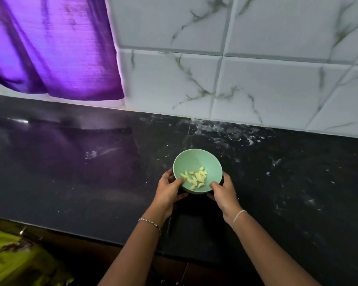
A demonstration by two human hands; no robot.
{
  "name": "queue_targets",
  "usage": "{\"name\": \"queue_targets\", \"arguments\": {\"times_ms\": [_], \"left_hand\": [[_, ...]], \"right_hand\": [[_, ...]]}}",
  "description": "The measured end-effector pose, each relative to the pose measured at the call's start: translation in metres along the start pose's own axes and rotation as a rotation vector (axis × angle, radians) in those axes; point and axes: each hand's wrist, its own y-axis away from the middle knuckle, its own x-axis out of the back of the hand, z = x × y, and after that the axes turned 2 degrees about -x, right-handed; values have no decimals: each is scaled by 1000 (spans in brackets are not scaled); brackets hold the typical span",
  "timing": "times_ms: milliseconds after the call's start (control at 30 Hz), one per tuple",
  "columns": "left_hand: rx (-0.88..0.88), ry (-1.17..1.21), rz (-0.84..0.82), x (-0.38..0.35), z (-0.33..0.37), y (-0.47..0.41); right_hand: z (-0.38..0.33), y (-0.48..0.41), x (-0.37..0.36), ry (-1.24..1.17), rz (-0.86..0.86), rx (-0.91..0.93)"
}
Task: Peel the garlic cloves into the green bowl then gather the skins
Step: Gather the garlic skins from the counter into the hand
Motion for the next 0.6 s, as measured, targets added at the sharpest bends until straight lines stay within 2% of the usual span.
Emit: {"name": "queue_targets", "arguments": {"times_ms": [300, 600], "left_hand": [[73, -23, -190, -82, -19, 1], [106, -50, -173, -130, -40, -6]], "right_hand": [[2, -4, 81, -54, 200, 13], [-1, -19, 126, -5, 222, 28]]}}
